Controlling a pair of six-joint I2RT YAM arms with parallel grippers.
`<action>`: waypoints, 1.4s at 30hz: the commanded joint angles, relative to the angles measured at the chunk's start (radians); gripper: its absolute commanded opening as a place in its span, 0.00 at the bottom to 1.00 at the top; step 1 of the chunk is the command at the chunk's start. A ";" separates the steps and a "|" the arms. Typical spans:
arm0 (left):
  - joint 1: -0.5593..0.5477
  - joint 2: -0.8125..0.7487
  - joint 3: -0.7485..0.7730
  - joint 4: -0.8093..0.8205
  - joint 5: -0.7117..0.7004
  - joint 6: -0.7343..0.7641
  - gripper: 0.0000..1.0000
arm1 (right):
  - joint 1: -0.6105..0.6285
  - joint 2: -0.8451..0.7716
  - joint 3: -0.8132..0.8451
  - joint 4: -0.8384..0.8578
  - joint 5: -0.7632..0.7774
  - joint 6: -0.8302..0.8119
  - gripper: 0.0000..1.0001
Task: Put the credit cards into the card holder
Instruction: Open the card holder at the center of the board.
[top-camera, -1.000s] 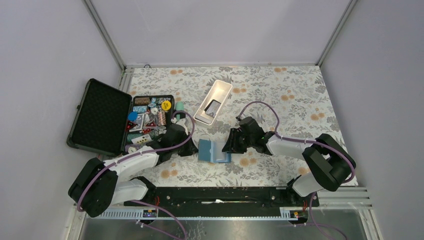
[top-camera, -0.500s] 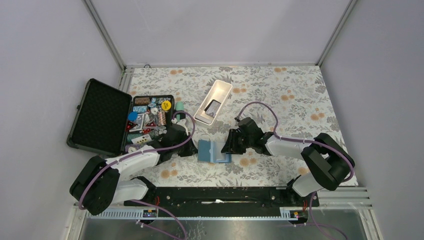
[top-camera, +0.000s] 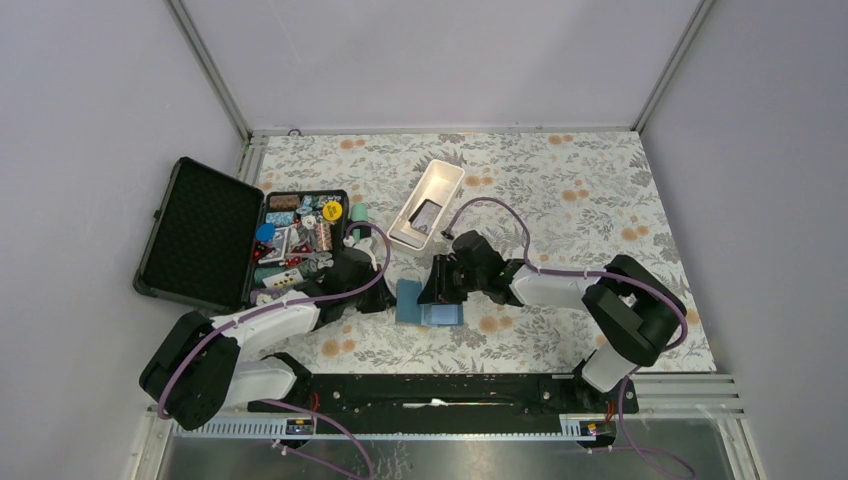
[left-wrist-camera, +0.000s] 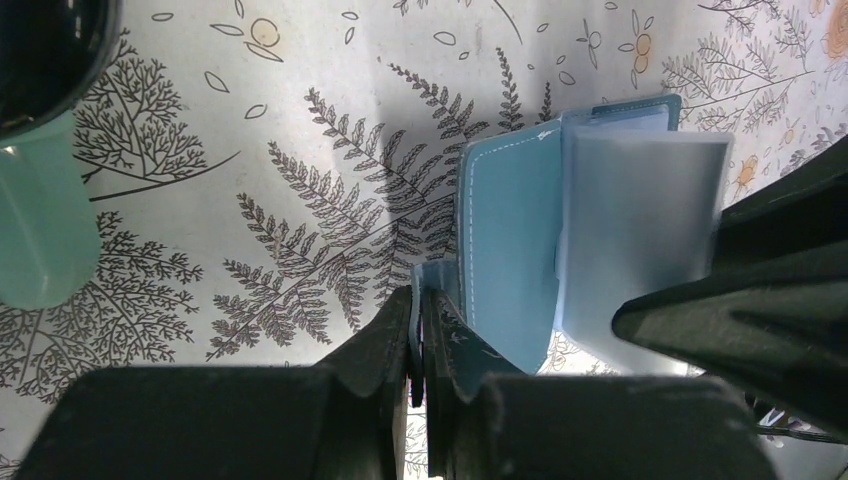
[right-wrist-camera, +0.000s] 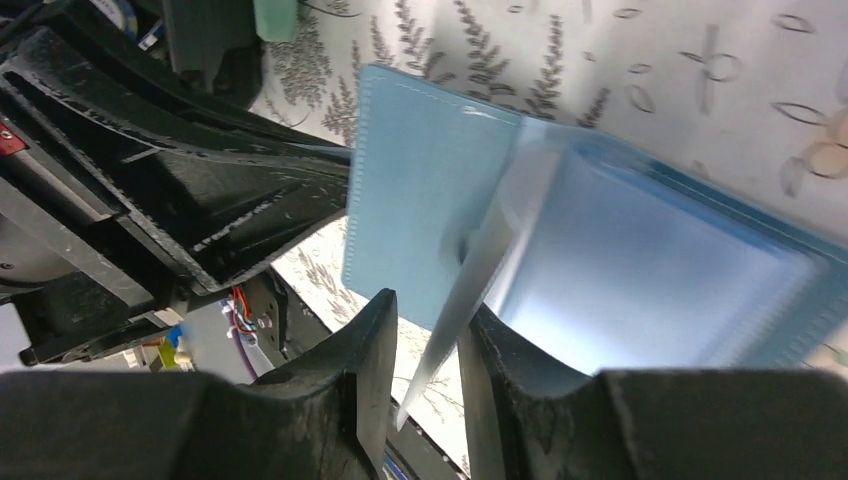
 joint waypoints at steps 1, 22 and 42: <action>0.005 0.004 0.024 0.063 0.017 0.002 0.00 | 0.042 0.050 0.076 0.046 -0.007 0.002 0.35; 0.005 0.021 0.019 0.062 -0.017 0.013 0.00 | 0.052 -0.240 0.100 -0.272 0.299 -0.079 0.55; 0.005 0.022 0.018 0.067 -0.004 0.016 0.00 | 0.020 -0.234 -0.070 -0.321 0.398 -0.035 0.34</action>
